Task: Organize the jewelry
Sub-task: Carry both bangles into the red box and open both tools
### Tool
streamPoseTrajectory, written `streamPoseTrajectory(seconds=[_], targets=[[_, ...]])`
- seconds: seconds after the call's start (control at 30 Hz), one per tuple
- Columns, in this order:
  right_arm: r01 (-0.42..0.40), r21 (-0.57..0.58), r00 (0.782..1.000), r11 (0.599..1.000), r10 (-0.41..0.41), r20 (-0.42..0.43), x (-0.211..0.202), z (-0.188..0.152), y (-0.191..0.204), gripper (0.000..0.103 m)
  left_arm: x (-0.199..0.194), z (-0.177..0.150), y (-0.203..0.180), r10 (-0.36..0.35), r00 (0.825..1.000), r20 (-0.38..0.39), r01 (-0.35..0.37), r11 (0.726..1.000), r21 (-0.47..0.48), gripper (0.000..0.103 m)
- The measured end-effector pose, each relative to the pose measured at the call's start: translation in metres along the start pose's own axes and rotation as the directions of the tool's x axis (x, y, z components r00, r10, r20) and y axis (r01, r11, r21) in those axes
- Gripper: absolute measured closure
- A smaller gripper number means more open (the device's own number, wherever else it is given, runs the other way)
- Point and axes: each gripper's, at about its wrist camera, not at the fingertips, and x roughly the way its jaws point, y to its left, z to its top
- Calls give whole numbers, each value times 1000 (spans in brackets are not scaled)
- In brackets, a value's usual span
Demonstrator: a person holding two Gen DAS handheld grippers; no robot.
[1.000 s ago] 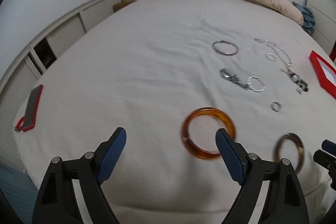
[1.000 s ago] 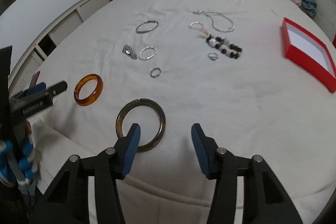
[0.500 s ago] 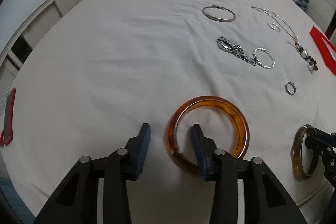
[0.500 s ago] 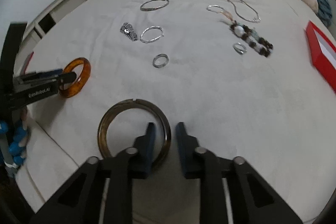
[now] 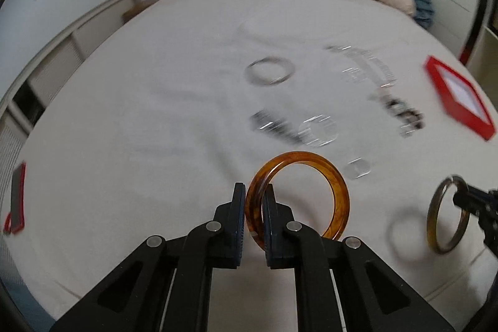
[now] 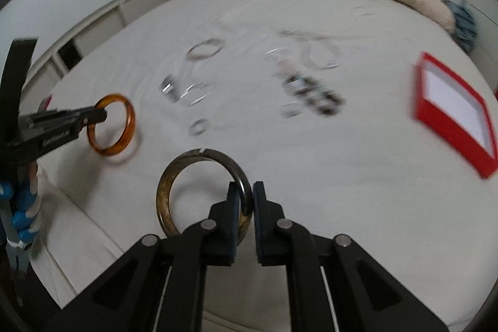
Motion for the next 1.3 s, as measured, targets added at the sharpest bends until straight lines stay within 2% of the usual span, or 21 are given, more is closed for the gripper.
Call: streamPoseTrajectory(seconds=[0.13, 0.3, 0.43, 0.53, 0.63, 0.73, 0.83, 0.93, 1.17, 1.3], targets=[[76, 90, 993, 993, -83, 80, -39, 9, -66, 95, -13, 31, -60, -90, 995, 36, 88, 994, 61, 93], [186, 188, 969, 964, -212, 128, -70, 25, -159, 95, -12, 82, -157, -232, 971, 51, 224, 965, 134, 93], [270, 248, 940, 930, -311, 142, -80, 41, -239, 95, 6, 127, -245, -304, 951, 54, 287, 935, 208, 93], [299, 272, 929, 915, -344, 135, -74, 49, -284, 95, 31, 154, -304, -327, 944, 40, 309, 921, 238, 93], [312, 279, 927, 908, -355, 119, -56, 61, -317, 95, 61, 170, -352, -304, 953, 21, 286, 917, 278, 93], [313, 270, 934, 911, -346, 86, -32, 67, -340, 95, 101, 180, -383, -267, 964, -21, 261, 919, 295, 93], [313, 238, 943, 919, -332, 41, -11, 63, -351, 95, 139, 178, -401, -210, 975, -77, 224, 924, 310, 93], [309, 177, 950, 934, -311, -15, 7, 53, -355, 95, 164, 164, -407, -153, 977, -148, 194, 928, 318, 93], [315, 77, 949, 946, -310, -61, 21, 43, -352, 94, 153, 141, -409, -36, 984, -175, 92, 940, 329, 89], [314, -17, 944, 949, -314, -99, 27, 46, -342, 94, 147, 131, -402, -37, 976, -216, 96, 957, 273, 88]])
